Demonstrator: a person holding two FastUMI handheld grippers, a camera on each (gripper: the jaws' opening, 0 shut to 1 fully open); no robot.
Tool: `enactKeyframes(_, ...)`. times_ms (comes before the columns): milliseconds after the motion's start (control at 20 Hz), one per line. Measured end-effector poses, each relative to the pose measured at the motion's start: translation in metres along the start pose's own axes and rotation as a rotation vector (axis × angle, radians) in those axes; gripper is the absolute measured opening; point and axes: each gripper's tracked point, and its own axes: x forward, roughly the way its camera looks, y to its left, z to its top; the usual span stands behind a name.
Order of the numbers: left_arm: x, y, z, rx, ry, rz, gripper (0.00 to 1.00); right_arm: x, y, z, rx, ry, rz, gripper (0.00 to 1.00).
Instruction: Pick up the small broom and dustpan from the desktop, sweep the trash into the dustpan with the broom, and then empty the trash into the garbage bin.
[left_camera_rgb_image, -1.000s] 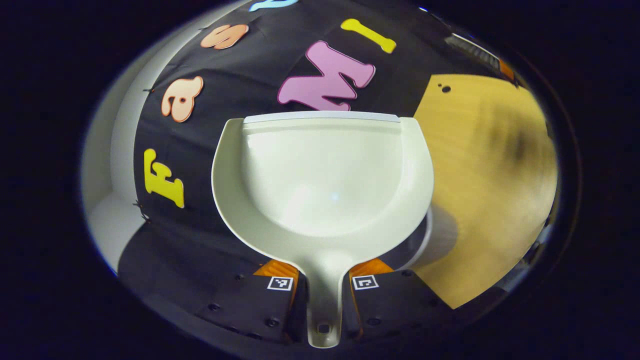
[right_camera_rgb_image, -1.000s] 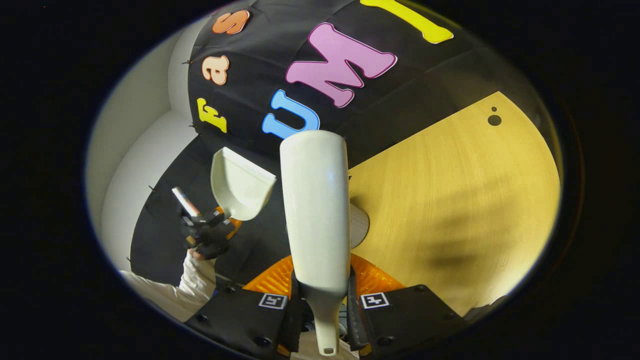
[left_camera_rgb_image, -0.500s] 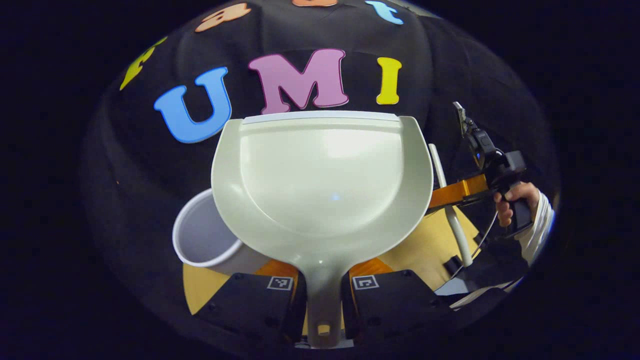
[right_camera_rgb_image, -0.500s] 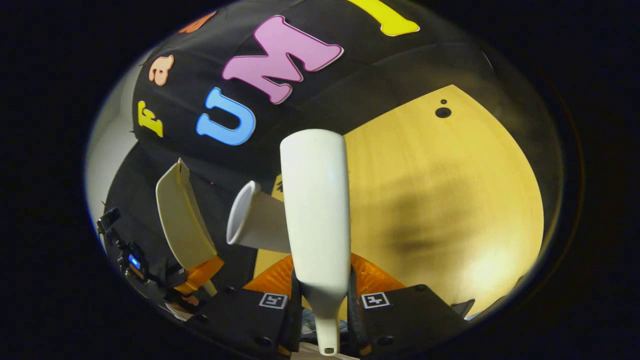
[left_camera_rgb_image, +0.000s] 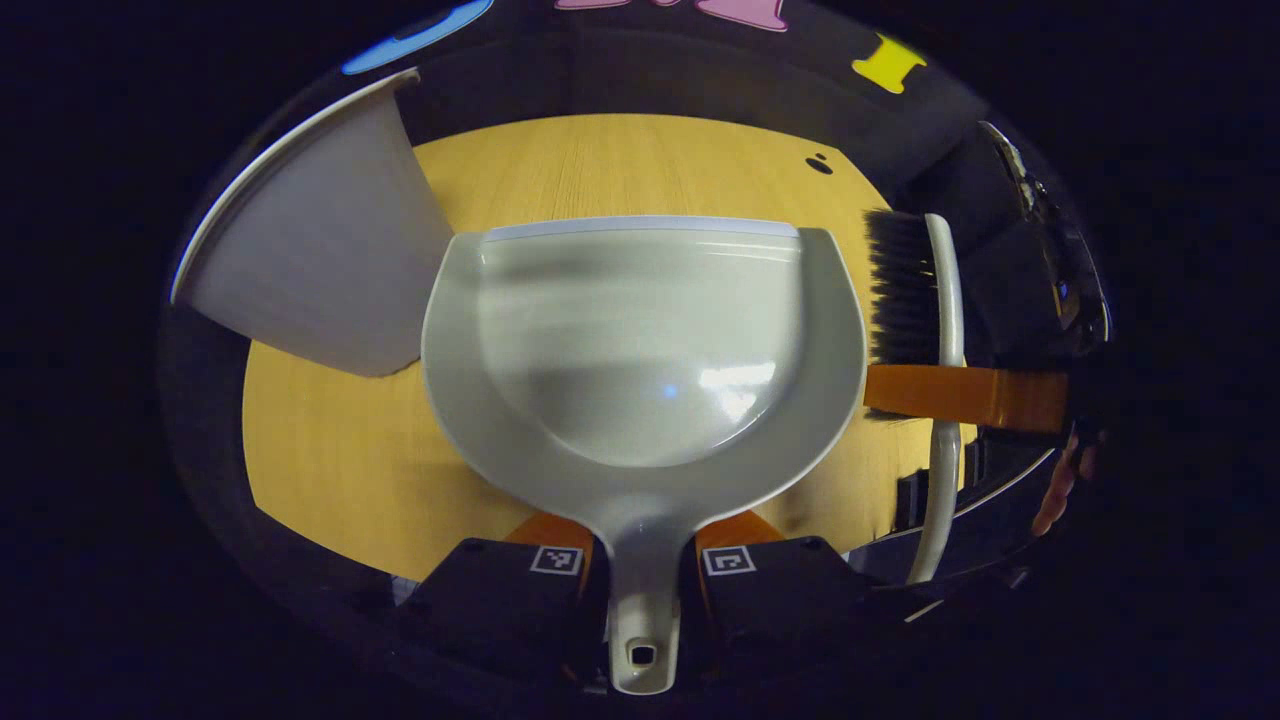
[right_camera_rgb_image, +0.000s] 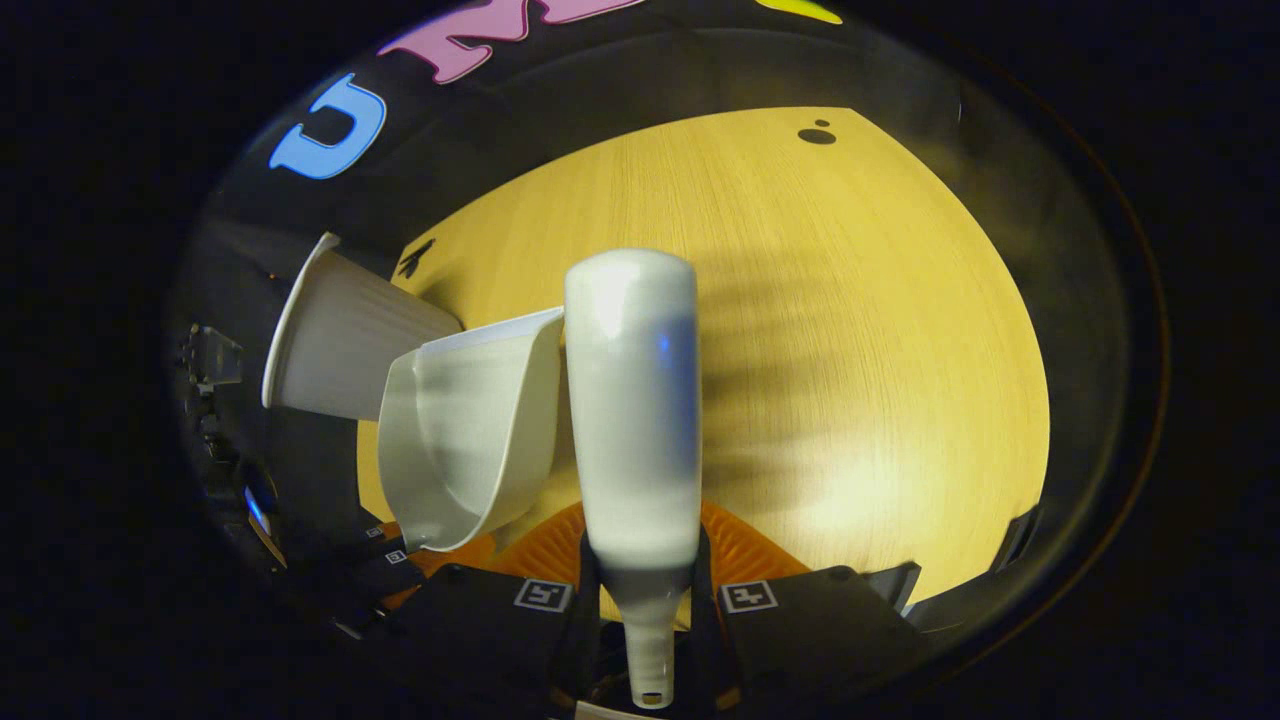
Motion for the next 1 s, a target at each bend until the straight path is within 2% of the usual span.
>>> enactKeyframes(50, -0.002, 0.001, 0.001, -0.001, 0.02, 0.019, 0.27, 0.007, -0.005, -0.004, -0.003, 0.025, -0.027, 0.36)
enactKeyframes(100, -0.003, 0.002, 0.003, 0.008, 0.036, 0.046, 0.28, 0.016, -0.012, -0.008, -0.002, 0.043, -0.049, 0.4)
enactKeyframes(250, -0.004, -0.002, -0.001, 0.022, 0.078, 0.087, 0.27, 0.036, -0.023, -0.015, -0.003, 0.091, -0.112, 0.4)
enactKeyframes(300, -0.006, -0.003, -0.002, 0.017, 0.093, 0.081, 0.27, 0.041, -0.027, -0.018, -0.005, 0.108, -0.13, 0.43)
enactKeyframes(350, -0.009, -0.005, -0.002, 0.009, 0.11, 0.07, 0.28, 0.047, -0.031, -0.022, -0.006, 0.125, -0.145, 0.4)
enactKeyframes(550, -0.022, -0.011, 0.0, -0.019, 0.163, 0.035, 0.27, 0.058, -0.043, -0.035, -0.032, 0.185, -0.208, 0.36)
enactKeyframes(600, -0.025, -0.009, 0.002, -0.015, 0.164, 0.048, 0.27, 0.06, -0.046, -0.038, -0.045, 0.2, -0.223, 0.4)
enactKeyframes(700, -0.018, -0.008, 0.004, 0.012, 0.168, 0.079, 0.28, 0.065, -0.052, -0.046, -0.063, 0.226, -0.246, 0.4)
enactKeyframes(850, -0.023, -0.011, 0.004, 0.0, 0.201, 0.076, 0.28, 0.069, -0.054, -0.059, -0.07, 0.275, -0.265, 0.4)
enactKeyframes(1000, -0.024, -0.01, 0.004, -0.008, 0.213, 0.077, 0.29, 0.072, -0.051, -0.054, -0.061, 0.276, -0.263, 0.4)
